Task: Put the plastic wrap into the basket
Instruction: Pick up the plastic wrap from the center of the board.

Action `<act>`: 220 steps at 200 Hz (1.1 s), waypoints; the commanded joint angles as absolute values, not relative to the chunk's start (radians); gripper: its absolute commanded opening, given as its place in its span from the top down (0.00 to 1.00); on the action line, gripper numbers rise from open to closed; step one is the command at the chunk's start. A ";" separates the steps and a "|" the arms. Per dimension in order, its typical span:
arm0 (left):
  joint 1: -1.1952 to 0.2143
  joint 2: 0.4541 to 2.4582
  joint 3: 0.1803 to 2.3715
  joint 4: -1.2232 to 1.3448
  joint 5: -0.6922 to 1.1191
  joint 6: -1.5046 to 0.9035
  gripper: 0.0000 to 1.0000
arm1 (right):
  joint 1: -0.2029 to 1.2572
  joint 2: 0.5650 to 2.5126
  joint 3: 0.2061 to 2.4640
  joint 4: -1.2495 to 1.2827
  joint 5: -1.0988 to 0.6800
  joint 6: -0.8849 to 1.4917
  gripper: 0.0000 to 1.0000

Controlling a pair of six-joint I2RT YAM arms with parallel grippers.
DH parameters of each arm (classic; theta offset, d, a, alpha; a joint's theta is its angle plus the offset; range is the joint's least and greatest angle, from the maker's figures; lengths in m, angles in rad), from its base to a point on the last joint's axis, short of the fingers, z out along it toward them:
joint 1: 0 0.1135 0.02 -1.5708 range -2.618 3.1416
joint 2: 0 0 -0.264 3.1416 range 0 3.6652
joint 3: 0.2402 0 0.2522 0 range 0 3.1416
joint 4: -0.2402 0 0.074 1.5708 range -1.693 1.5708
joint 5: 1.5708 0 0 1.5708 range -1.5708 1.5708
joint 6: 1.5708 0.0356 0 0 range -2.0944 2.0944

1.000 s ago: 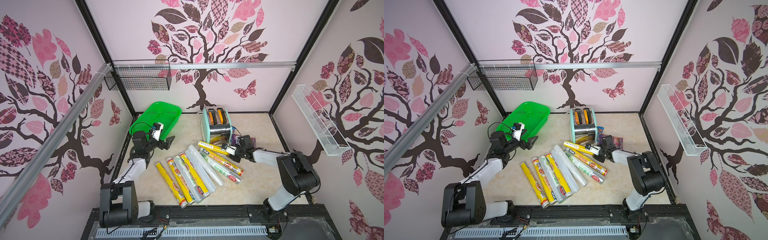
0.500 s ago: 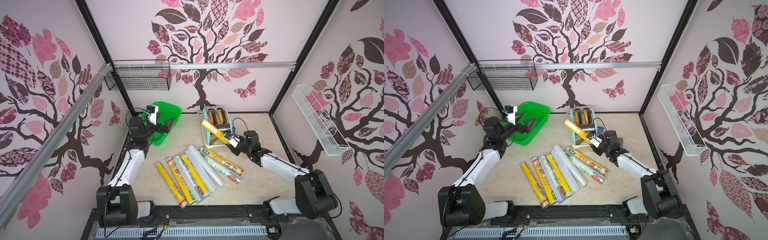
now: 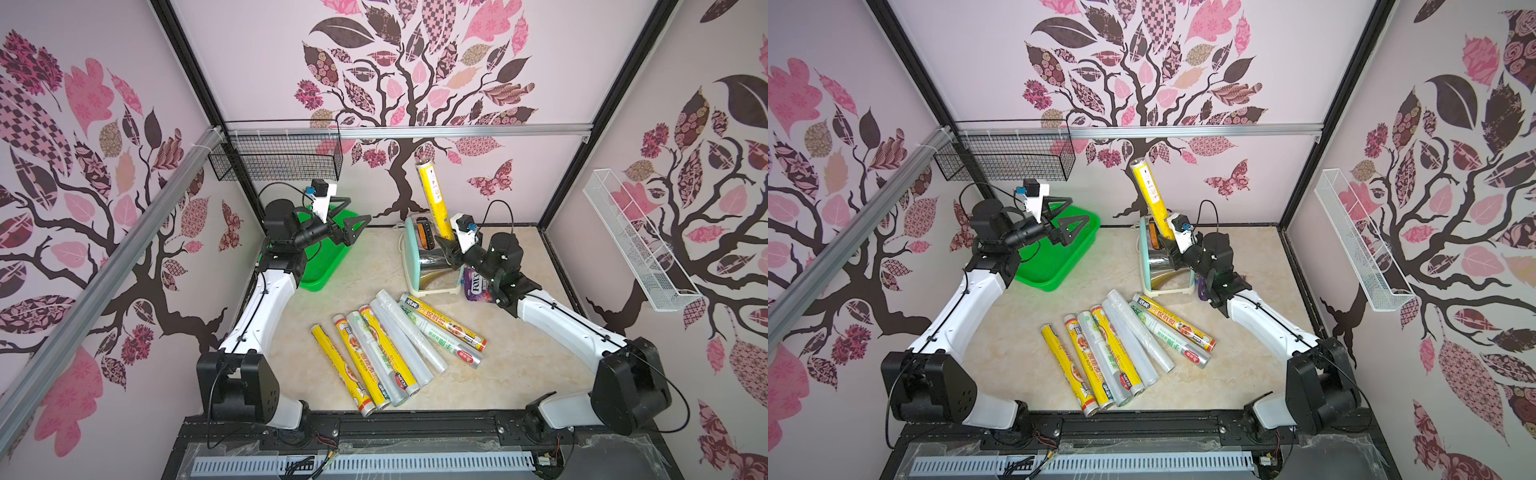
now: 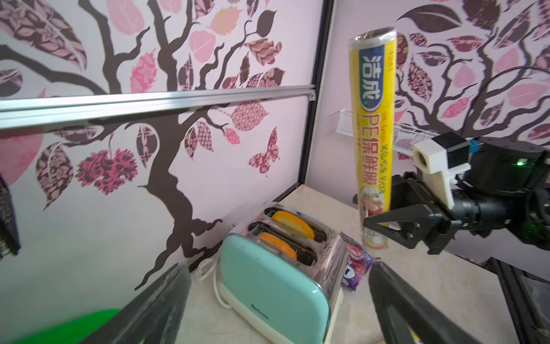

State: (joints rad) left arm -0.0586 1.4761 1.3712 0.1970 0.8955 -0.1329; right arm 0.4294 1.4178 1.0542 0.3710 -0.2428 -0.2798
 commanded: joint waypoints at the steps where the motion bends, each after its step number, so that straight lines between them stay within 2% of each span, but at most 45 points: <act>1: -0.071 1.522 1.444 0.237 0.972 -0.269 0.02 | 0.452 1.437 1.112 0.466 -0.259 -0.183 0.61; 26: -0.111 1.581 1.517 0.256 0.985 -0.374 0.02 | 0.492 1.466 1.142 0.499 -0.249 -0.156 0.61; 63: -0.219 1.591 1.539 0.237 0.996 -0.245 0.02 | 0.554 1.509 1.190 0.501 -0.311 -0.143 0.61; 96: -0.263 1.612 1.544 0.332 0.992 -0.368 0.02 | 0.570 1.475 1.194 0.453 -0.341 -0.134 0.62; 113: -0.288 1.622 1.549 0.347 1.018 -0.368 0.08 | 0.571 1.459 1.171 0.458 -0.353 -0.113 0.62; 153: -0.329 1.663 1.597 0.321 1.014 -0.377 0.15 | 0.574 1.437 1.160 0.465 -0.376 -0.088 0.62; 173: -0.347 1.680 1.614 0.319 0.985 -0.392 0.17 | 0.579 1.440 1.161 0.466 -0.388 -0.074 0.62; 220: -0.373 1.675 1.603 0.377 0.926 -0.451 0.28 | 0.581 1.442 1.152 0.503 -0.383 -0.011 0.62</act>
